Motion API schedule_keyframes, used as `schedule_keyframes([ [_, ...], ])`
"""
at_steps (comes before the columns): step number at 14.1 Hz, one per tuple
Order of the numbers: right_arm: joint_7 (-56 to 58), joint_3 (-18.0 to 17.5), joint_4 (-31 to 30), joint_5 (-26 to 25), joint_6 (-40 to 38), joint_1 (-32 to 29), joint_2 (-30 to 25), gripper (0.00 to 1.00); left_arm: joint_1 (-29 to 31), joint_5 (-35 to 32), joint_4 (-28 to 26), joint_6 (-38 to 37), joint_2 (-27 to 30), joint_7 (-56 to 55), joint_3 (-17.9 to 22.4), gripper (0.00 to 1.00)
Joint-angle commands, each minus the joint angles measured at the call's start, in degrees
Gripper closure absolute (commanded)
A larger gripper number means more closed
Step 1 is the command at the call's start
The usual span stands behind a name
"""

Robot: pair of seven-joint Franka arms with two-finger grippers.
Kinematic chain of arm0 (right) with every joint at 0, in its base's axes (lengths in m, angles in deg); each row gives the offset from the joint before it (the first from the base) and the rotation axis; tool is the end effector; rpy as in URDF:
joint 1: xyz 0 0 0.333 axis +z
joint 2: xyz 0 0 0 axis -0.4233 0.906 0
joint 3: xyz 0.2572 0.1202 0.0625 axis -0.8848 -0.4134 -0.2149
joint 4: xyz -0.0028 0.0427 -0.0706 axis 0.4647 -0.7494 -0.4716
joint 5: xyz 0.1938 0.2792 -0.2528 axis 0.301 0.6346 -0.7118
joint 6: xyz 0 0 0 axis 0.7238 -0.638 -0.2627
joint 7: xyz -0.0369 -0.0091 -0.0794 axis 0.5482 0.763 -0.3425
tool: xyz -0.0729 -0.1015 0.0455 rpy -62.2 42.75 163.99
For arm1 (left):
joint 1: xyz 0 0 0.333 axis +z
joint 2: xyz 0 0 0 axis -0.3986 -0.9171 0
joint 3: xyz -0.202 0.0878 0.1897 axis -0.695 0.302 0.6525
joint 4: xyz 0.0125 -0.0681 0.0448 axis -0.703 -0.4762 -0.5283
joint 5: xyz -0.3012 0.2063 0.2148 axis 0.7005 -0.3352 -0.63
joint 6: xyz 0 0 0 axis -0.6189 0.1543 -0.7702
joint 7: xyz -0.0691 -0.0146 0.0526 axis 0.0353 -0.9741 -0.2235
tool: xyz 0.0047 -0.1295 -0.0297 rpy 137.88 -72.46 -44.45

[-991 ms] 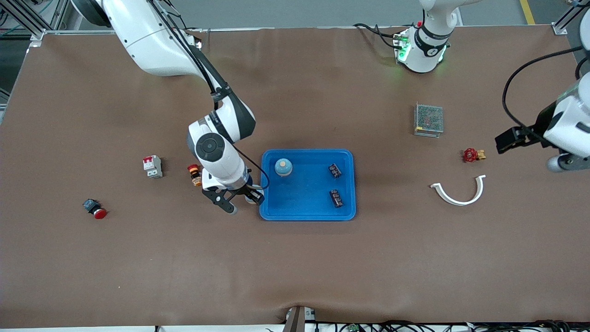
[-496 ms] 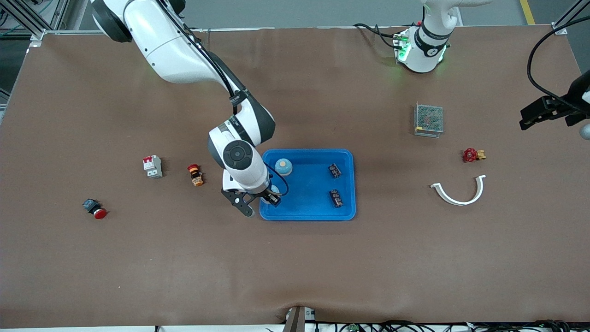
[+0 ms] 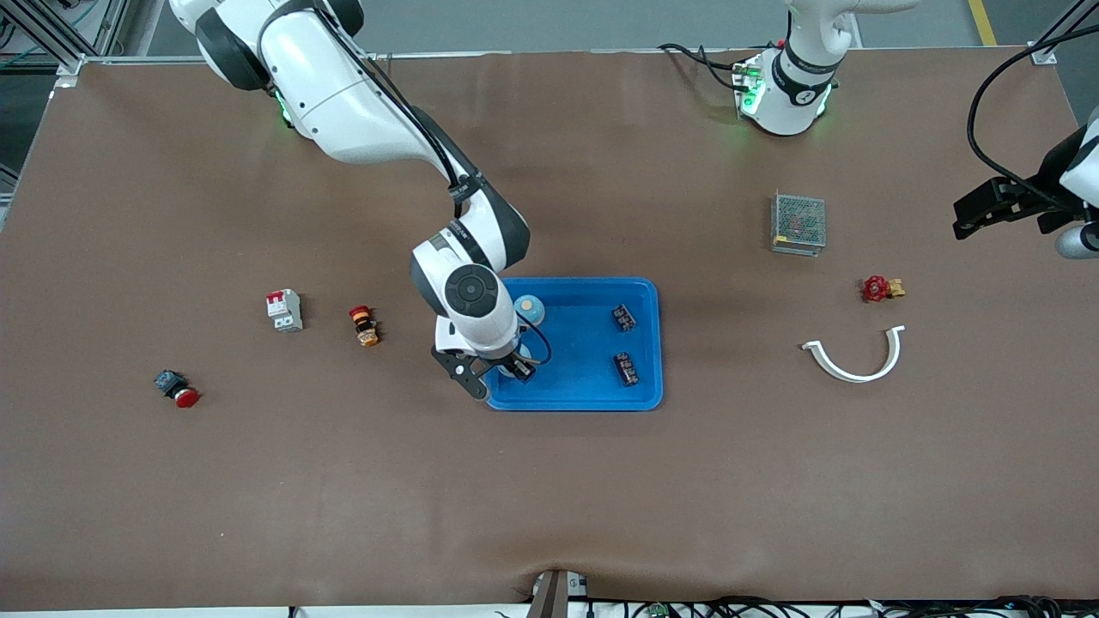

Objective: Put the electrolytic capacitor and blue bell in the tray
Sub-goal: 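Carry the second bell into the tray with the right gripper and release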

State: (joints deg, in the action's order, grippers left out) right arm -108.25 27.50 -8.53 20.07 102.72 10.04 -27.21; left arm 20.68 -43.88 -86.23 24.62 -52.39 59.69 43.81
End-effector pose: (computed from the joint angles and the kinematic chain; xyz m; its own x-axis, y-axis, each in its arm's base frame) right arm 0.6071 0.4446 0.1431 0.7106 -0.7035 -0.0087 -0.7030 -0.7096 -0.0480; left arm 0.5921 -0.0230 0.5872 0.9992 0.0282 -0.0271 0.0262 -0.9970 -0.0732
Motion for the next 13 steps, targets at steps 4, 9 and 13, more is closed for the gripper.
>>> schedule_keyframes([
  [4, -3.81, 0.85, 6.84, -0.91, -2.11, 1.82, 4.36, 1.0, 0.09, 0.66, -0.9, 0.19, 1.71, -0.26, 0.22, 0.0],
  [9, -3.99, 0.94, 6.85, -1.17, -2.11, 1.91, 5.07, 1.0, 0.17, 0.75, -0.98, -0.78, 2.5, -0.44, 0.22, 0.0],
  [13, -3.99, 0.94, 6.76, -2.57, -2.11, 2.09, 5.07, 0.0, 0.09, 0.75, -0.98, -0.78, 2.42, -0.52, 0.22, 0.0],
])
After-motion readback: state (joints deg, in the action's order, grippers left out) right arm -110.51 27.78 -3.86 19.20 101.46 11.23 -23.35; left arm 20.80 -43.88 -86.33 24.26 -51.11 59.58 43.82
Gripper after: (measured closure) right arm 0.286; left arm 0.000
